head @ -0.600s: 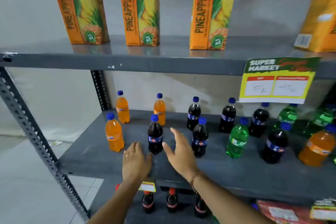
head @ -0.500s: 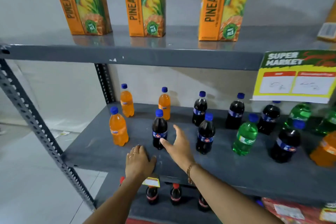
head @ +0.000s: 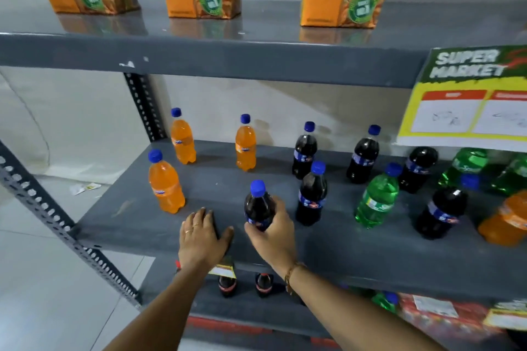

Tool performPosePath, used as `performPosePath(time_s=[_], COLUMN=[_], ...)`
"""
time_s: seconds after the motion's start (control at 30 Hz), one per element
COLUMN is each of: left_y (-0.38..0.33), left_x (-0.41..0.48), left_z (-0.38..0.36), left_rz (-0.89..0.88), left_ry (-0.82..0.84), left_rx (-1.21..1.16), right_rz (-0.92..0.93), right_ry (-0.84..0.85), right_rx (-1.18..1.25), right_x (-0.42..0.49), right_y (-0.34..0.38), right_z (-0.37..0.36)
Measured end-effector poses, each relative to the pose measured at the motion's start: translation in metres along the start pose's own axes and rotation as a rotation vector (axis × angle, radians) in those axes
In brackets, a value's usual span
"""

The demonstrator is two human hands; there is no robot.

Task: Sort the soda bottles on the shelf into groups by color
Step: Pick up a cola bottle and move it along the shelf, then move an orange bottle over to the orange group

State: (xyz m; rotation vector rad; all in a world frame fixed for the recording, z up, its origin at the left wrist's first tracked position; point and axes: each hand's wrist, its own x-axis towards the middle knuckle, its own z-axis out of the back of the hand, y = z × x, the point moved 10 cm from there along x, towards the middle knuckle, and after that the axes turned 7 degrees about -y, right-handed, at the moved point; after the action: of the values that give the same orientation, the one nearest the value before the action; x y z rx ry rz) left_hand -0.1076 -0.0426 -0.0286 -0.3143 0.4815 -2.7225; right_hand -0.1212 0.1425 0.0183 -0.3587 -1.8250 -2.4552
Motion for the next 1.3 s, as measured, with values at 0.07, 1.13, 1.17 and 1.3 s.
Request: performPosePath(time_s=[0.07,1.13,1.17,1.3], left_y=[0.001,-0.106,-0.106,-0.105], left_x=[0.001,-0.037,-0.037,-0.036], left_z=[0.001,-0.048,-0.047,-0.047], left_rz=[-0.002,0.041,0.039,0.037], left_ry=[-0.017,-0.04,-0.047,-0.063], left_rx=[0.008,0.138,0.139,0.15], right_rz=[0.03,-0.321,-0.301,-0.282], right_ry=[-0.083,-1.088,-1.047,-1.004], right_rx=[-0.013,-0.093,-0.095,-0.094], right_x=[-0.013,0.034,0.042,0.049], right_y=[-0.01,-0.161,-0.165,-0.171], right_z=[0.039,0.414,0.417,0.423])
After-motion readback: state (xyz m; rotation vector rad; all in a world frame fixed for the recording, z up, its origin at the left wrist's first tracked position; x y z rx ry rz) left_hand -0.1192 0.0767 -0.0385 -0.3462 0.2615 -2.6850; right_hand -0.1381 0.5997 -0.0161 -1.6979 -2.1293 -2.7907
